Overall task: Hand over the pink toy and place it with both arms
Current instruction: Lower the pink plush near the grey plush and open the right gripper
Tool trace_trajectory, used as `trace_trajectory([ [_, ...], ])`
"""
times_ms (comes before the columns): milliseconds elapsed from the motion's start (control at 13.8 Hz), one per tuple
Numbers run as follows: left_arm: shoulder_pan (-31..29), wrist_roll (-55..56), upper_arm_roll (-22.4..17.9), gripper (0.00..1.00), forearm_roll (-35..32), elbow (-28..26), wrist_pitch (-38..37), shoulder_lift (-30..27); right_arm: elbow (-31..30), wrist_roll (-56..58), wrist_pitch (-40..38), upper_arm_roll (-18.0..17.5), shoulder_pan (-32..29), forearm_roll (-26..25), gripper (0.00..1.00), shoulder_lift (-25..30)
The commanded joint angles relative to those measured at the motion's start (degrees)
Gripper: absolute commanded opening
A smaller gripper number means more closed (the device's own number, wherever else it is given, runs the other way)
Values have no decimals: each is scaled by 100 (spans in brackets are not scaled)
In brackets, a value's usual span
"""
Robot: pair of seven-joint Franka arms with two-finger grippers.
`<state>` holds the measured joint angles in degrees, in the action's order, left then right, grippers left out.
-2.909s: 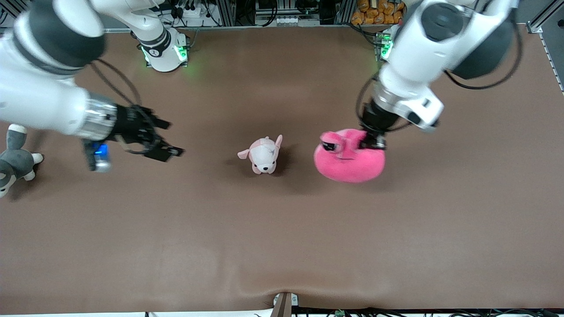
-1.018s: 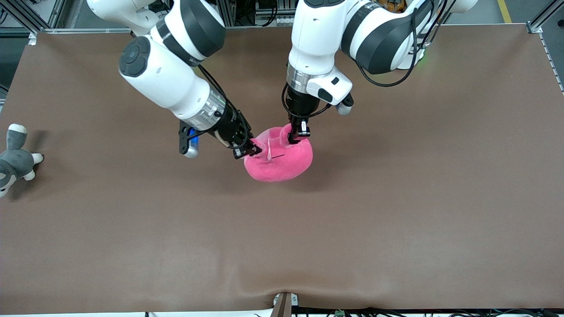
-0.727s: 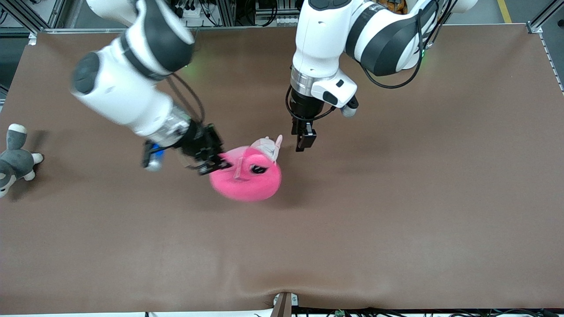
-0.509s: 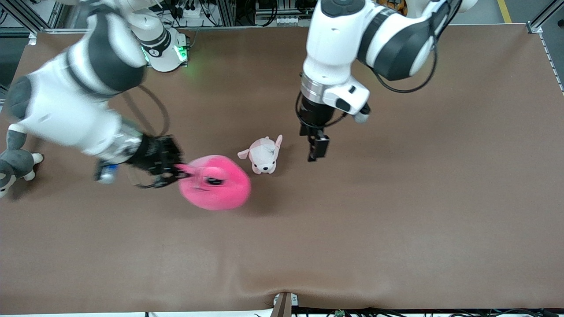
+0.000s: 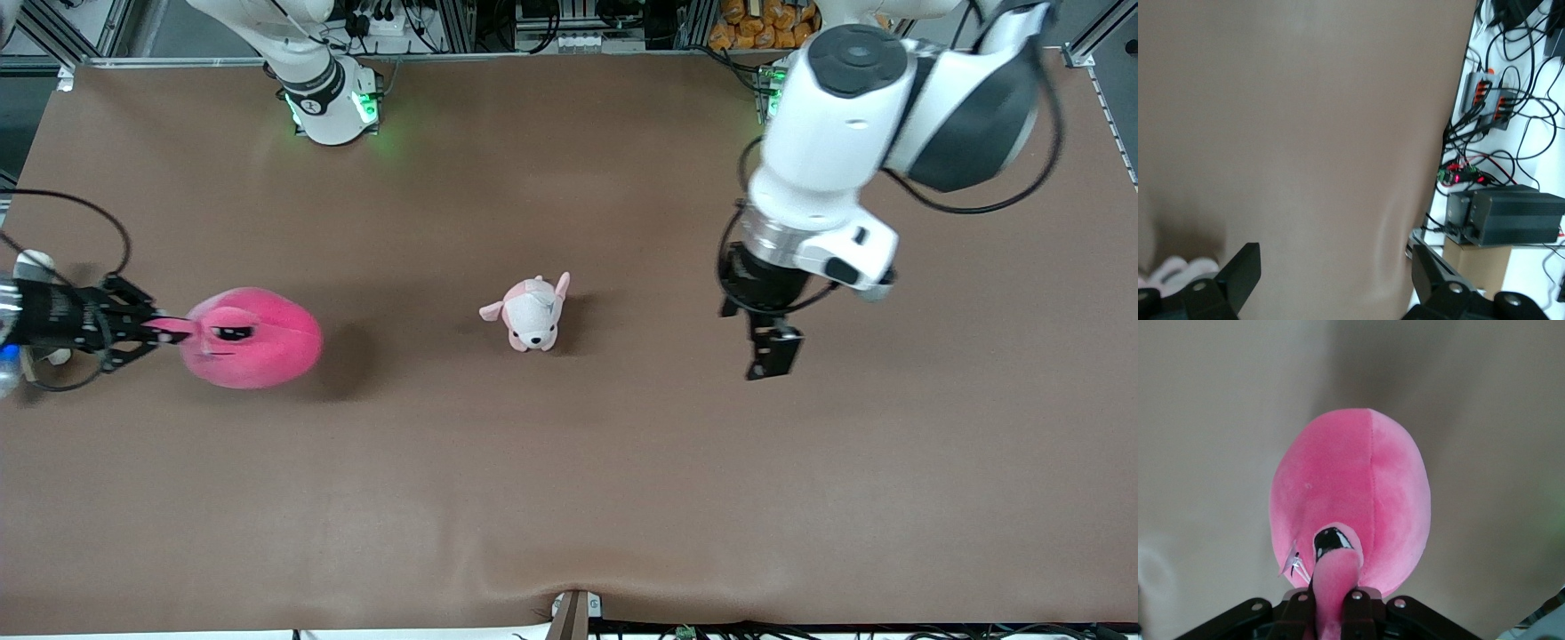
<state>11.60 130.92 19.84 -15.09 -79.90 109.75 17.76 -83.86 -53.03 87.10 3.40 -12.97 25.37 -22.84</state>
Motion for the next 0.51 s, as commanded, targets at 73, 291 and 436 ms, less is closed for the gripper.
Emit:
trace_trajectory([
  [73, -385, -1058, 64, 100, 374, -288, -516, -526, 1, 1021, 61, -147, -442, -24, 0, -624],
  [291, -711, -1795, 81, 100, 891, -990, -507, -1343, 1, 1312, 123, -147, -601, -24, 0, -1046],
  [436, -817, -2445, 73, 100, 1095, -1325, -498, -1704, 1, 1339, 132, -147, -610, -24, 0, -1109],
])
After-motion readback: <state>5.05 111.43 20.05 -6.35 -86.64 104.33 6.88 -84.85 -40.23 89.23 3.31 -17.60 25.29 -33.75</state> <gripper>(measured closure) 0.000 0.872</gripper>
